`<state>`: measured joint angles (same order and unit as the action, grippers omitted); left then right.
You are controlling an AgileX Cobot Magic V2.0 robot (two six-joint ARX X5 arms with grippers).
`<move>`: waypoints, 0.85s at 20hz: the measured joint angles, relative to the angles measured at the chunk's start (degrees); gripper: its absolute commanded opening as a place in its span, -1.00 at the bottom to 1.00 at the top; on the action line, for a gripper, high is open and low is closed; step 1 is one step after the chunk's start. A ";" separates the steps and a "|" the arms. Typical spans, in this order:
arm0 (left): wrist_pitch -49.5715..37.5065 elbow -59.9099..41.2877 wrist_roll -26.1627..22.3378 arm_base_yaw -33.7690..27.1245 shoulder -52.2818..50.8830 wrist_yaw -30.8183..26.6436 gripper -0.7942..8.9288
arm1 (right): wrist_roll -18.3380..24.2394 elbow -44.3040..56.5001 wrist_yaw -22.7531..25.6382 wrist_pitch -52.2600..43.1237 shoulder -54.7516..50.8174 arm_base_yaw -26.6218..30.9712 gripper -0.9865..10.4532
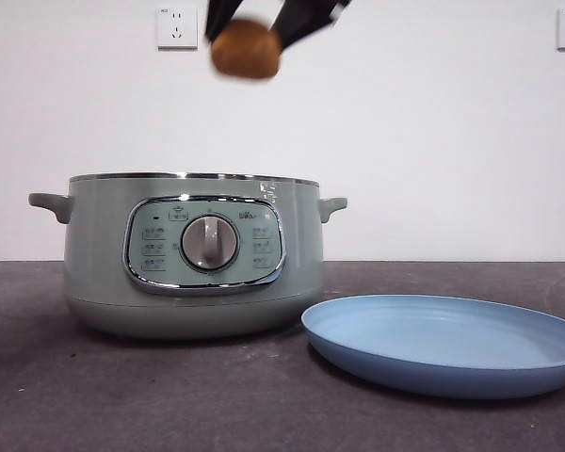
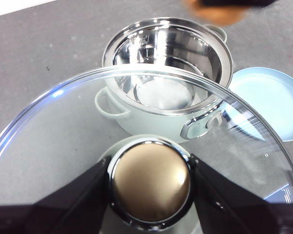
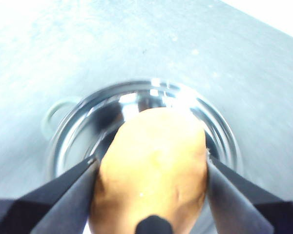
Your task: Take the potato out from the steamer,put the potato on the plate,close the lid
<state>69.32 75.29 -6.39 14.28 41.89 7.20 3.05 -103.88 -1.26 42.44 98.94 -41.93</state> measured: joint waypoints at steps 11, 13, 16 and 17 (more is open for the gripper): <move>-1.60 0.00 0.00 0.00 0.00 0.44 -0.85 | 1.05 0.87 2.78 19.67 -11.19 2.78 -0.85; -1.62 0.00 0.00 0.00 0.00 0.44 -0.85 | 1.09 1.36 2.78 20.09 -12.31 3.89 -0.85; -1.62 0.00 0.00 0.00 0.00 0.44 -0.85 | 1.25 2.89 2.75 20.02 -14.43 5.68 -0.85; -1.62 0.00 0.00 0.00 0.00 0.44 -0.85 | 1.27 4.00 2.75 19.74 -14.86 6.40 -0.85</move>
<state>67.70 75.29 -6.39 14.28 41.89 7.64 4.32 -99.88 1.50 62.17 84.07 -35.53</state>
